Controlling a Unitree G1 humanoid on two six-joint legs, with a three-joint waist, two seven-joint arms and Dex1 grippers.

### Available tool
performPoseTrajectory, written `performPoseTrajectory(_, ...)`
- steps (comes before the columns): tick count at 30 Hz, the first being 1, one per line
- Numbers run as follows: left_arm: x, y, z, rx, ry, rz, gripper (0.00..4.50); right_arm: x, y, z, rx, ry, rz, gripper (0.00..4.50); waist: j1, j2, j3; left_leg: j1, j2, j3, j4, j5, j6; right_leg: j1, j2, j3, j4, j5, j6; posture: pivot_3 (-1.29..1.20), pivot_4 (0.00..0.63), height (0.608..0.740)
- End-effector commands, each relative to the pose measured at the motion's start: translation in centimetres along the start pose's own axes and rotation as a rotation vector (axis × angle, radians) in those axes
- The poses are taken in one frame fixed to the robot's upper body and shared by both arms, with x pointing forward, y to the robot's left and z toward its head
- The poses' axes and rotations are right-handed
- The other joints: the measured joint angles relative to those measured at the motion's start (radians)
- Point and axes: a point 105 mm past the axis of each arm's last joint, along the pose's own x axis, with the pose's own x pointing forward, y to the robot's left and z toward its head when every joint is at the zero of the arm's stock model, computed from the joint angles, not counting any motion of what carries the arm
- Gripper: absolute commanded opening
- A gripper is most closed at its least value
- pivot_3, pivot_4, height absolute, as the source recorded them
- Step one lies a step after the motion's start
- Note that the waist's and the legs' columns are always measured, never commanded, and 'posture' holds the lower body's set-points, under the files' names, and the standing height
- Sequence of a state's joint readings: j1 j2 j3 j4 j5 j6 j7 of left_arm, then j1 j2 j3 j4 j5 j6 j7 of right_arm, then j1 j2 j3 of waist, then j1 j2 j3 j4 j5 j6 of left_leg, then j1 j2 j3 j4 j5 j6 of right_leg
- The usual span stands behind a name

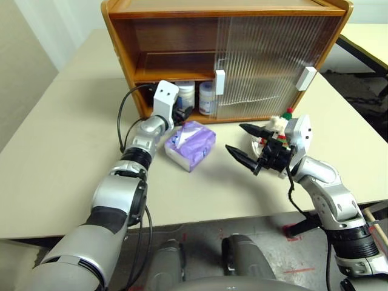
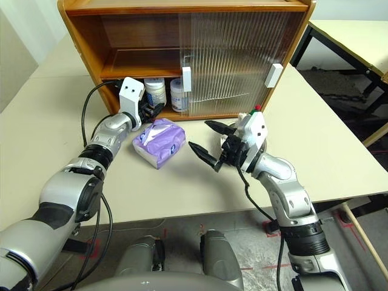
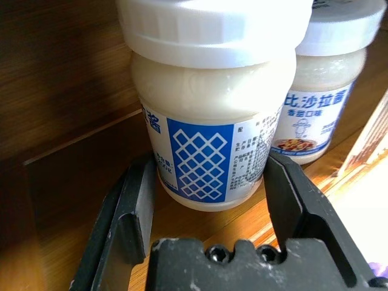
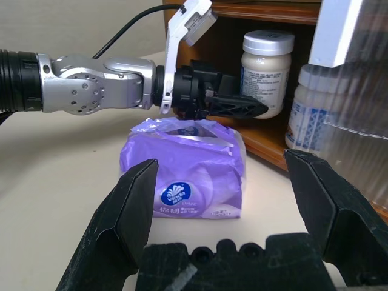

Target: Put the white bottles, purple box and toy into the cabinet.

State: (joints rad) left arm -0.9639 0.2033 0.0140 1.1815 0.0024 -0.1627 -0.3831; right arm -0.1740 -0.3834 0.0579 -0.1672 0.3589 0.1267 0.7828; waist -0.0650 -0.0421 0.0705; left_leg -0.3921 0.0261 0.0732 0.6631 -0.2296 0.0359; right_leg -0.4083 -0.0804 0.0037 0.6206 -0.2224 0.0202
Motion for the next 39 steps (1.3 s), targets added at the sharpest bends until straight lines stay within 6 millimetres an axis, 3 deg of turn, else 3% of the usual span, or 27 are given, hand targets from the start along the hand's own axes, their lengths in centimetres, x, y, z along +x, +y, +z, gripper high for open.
performPoseTrajectory(1,0.3,0.5,0.8,0.015,-0.002,0.031,2.95,0.1,-0.1,0.0,-0.007,0.005,0.000,4.50,0.000,0.000,0.000,0.000,0.000,0.000,0.000,0.000,0.000,0.000,0.000,0.000,0.000,0.000,0.000,-0.10,0.037,0.740)
performPoseTrajectory(11,0.4,0.7,-0.4,0.029,0.052,0.100,2.95,-0.2,-0.1,0.7,-0.013,-0.016,-0.049,4.50,-0.005,-0.001,0.002,0.000,0.000,0.000,0.000,0.000,0.000,0.000,0.000,0.000,0.000,0.000,0.000,-0.15,0.057,0.740)
performPoseTrajectory(17,0.4,0.7,-1.0,-0.002,0.073,0.123,2.95,0.0,1.4,0.6,0.015,-0.013,-0.032,4.50,-0.010,-0.003,0.008,0.000,0.000,0.000,0.000,0.000,0.000,0.000,0.000,0.000,0.000,0.000,0.000,-0.16,0.076,0.740)
performPoseTrajectory(28,0.5,0.5,-1.4,-0.064,0.095,0.143,2.95,-0.6,2.1,0.6,0.021,0.014,-0.027,4.50,-0.029,-0.006,0.014,0.000,0.000,0.000,0.000,0.000,0.000,0.000,-0.002,-0.001,0.000,0.000,0.000,-0.19,0.087,0.740)
performPoseTrajectory(32,0.5,0.6,-1.5,-0.081,0.103,0.154,4.34,-0.6,1.8,0.6,0.019,0.019,-0.028,4.50,-0.030,-0.006,0.015,0.000,0.000,0.000,0.000,0.000,0.000,0.000,-0.002,-0.001,0.000,0.000,0.000,-0.18,0.082,0.740)
performPoseTrajectory(39,0.4,0.8,-1.5,-0.076,0.103,0.156,4.46,-0.4,1.5,0.6,0.011,0.020,-0.018,4.50,-0.029,-0.007,0.016,0.000,0.000,0.000,0.000,0.000,0.000,0.000,-0.003,-0.001,0.000,0.000,0.000,-0.17,0.072,0.740)
